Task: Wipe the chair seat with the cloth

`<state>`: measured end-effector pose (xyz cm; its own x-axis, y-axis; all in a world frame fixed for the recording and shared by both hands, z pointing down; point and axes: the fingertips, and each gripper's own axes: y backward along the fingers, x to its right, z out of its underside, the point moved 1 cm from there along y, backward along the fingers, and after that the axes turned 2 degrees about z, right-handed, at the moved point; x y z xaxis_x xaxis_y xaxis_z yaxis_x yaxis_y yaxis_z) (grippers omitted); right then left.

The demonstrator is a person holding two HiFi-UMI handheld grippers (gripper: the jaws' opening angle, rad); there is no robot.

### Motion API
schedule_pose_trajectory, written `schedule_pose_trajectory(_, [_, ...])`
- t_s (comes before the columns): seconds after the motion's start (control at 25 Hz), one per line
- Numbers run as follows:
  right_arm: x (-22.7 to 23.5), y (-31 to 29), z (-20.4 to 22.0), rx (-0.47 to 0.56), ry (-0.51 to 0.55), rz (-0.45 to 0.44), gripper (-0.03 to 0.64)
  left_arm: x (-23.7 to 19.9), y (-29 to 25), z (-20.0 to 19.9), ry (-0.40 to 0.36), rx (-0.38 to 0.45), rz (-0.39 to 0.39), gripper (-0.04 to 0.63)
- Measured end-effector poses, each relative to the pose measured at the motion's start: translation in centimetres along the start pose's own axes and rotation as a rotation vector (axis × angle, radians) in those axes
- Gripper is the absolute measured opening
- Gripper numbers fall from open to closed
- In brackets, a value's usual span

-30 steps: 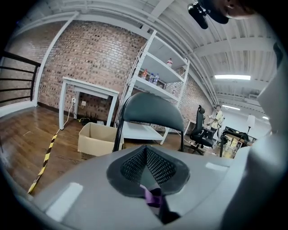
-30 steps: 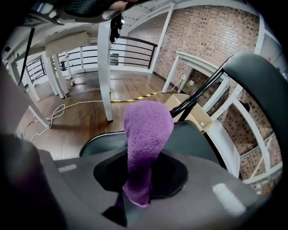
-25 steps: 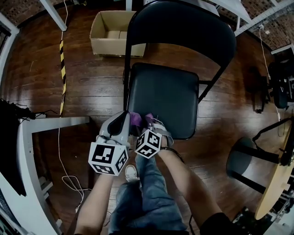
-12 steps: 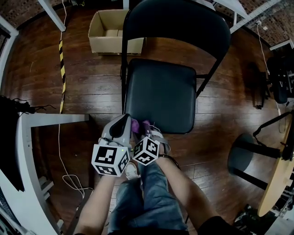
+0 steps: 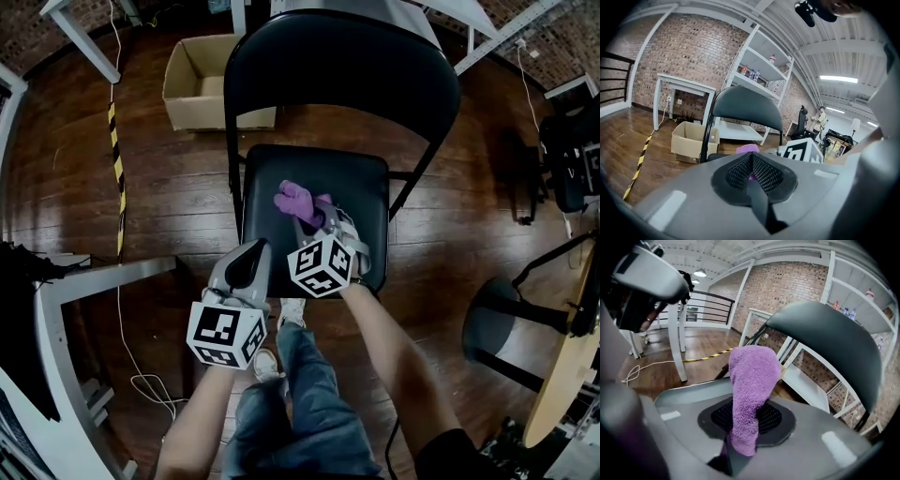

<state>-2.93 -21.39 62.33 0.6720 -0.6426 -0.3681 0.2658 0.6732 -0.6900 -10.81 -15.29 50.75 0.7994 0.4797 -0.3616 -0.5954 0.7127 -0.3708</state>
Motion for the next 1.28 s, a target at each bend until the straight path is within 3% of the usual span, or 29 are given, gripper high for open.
schedule_pose_trajectory(0.28, [6.9, -6.6, 0.3, -0.072, 0.098, 0.006, 0.081, -0.1, -4.2, -1.9, -0.016, -0.026, 0.031, 0.003])
schedule_pose_trajectory(0.6, [9.6, -13.2, 2.7, -0.228, 0.209, -0.030, 0.081, -1.5, -8.1, -2.6, 0.012, -0.039, 0.036, 0.003])
schedule_pose_trajectory(0.88, [9.3, -14.4, 4.5, -0.274, 0.299, -0.072, 0.081, -3.0, -8.9, -2.0, 0.031, -0.050, 0.017, 0.003])
schedule_pose_trajectory(1.28, [4.8, -10.0, 5.9, -0.240, 0.247, -0.090, 0.081, -1.6, -7.2, -0.7, 0.024, -0.059, 0.042, 0.003])
